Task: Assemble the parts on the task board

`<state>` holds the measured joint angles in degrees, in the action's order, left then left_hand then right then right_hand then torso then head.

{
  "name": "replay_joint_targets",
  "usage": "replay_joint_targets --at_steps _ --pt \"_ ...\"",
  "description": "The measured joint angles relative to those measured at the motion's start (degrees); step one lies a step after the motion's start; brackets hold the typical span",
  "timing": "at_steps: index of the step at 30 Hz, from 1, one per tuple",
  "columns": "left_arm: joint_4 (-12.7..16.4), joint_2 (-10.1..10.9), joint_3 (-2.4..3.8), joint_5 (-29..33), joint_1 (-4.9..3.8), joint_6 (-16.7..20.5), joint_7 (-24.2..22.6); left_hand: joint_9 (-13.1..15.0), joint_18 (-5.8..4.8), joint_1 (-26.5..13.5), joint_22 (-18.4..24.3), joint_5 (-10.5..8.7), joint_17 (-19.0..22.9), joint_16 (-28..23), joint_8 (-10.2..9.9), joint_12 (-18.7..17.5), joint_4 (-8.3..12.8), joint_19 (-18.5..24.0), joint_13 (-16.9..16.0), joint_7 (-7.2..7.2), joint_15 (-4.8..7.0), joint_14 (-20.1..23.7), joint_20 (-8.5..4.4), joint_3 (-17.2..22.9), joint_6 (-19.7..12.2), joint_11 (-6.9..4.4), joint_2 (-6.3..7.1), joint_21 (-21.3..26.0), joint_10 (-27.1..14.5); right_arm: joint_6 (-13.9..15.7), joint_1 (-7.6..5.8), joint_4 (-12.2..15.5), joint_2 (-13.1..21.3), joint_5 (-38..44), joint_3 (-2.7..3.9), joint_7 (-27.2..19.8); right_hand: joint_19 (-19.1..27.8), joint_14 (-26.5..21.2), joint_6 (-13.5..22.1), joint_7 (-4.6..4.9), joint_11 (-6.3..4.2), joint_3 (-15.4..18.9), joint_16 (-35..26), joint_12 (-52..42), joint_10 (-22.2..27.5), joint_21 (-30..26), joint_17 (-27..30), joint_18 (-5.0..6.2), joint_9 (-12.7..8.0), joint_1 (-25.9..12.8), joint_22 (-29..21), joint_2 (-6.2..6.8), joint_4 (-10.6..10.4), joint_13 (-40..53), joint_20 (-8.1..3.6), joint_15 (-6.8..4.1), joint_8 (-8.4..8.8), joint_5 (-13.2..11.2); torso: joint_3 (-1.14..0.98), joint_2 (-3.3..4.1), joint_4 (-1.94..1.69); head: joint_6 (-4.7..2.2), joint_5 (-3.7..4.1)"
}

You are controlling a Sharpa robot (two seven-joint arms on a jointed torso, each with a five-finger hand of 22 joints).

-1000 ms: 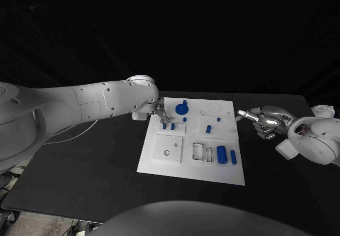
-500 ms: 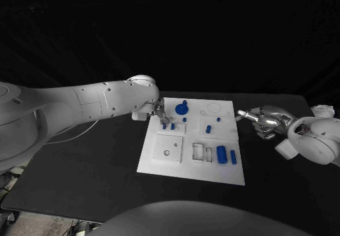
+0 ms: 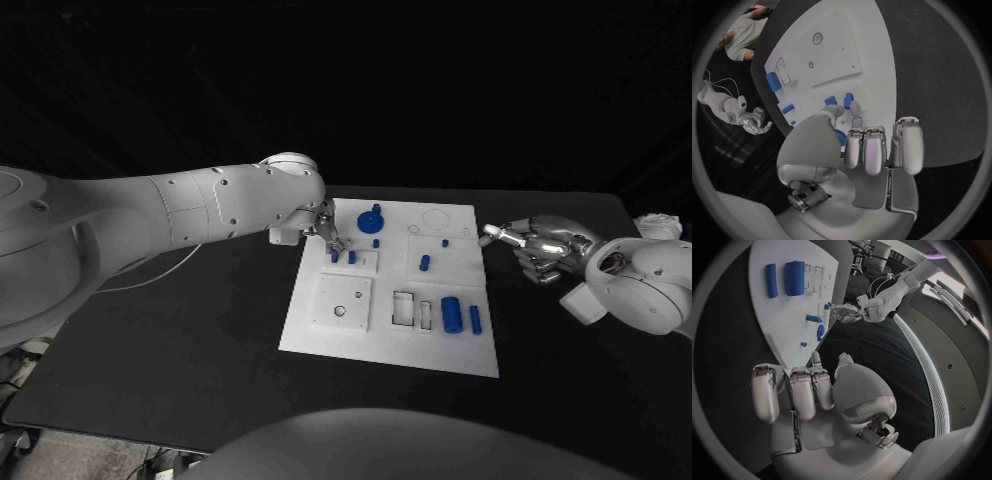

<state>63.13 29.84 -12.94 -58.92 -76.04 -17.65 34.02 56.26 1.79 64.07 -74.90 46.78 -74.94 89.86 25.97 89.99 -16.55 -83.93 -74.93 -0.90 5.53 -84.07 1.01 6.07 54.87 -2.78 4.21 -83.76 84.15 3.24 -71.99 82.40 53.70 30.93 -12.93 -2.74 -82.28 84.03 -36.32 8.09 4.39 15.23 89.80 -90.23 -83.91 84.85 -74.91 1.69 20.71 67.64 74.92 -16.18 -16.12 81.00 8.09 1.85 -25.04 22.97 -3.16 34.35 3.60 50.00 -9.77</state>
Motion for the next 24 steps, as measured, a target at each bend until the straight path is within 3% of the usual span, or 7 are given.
replay_joint_targets --at_steps 4,9,24 --pt "-0.2 -0.1 0.00 0.0 0.03 -0.1 0.0 0.3 0.00 0.2 0.0 1.74 0.0 0.0 0.0 0.0 0.0 0.0 0.0 0.00 0.00 0.0 0.00 0.5 0.0 -0.21 0.17 0.0 -0.2 0.0 0.00 0.0 0.0 0.0 0.00 0.0 0.0 0.0 0.0 0.00 0.00 0.0 0.0 0.0 0.0 0.0 0.0 0.00 0.0 0.0 0.0 0.00 0.0 0.0 0.00 0.00 0.00 0.0 0.00 0.00 0.01 0.00 0.10" --pt "-0.4 -0.3 -0.01 0.0 0.13 -0.2 0.0 0.5 -0.01 0.5 0.0 2.60 0.0 0.0 0.2 0.0 0.1 0.0 0.0 0.00 0.00 0.0 0.00 0.9 0.0 -0.21 0.06 0.0 -0.2 0.0 0.00 0.1 0.1 0.0 0.00 0.0 0.0 0.0 -0.2 -0.17 0.00 0.0 0.0 0.0 0.0 0.0 0.0 0.00 -0.1 0.0 0.0 0.00 0.0 0.0 0.00 0.00 0.00 0.0 0.00 0.00 0.00 0.00 0.15" --pt "-0.8 -0.5 -0.01 0.0 0.43 -0.5 -0.1 0.7 0.00 1.1 0.0 3.32 0.0 0.0 0.4 0.0 0.2 0.0 0.0 0.00 0.00 0.0 0.00 1.3 0.0 -0.21 -0.08 0.2 -0.2 -0.1 0.00 0.1 0.2 0.0 0.00 0.0 0.0 0.0 -0.2 -0.17 0.00 -0.5 0.0 0.0 0.0 0.0 0.0 0.00 -0.1 0.9 0.0 0.13 0.2 0.2 0.00 0.00 0.00 0.9 0.00 0.01 -0.01 0.00 0.16"
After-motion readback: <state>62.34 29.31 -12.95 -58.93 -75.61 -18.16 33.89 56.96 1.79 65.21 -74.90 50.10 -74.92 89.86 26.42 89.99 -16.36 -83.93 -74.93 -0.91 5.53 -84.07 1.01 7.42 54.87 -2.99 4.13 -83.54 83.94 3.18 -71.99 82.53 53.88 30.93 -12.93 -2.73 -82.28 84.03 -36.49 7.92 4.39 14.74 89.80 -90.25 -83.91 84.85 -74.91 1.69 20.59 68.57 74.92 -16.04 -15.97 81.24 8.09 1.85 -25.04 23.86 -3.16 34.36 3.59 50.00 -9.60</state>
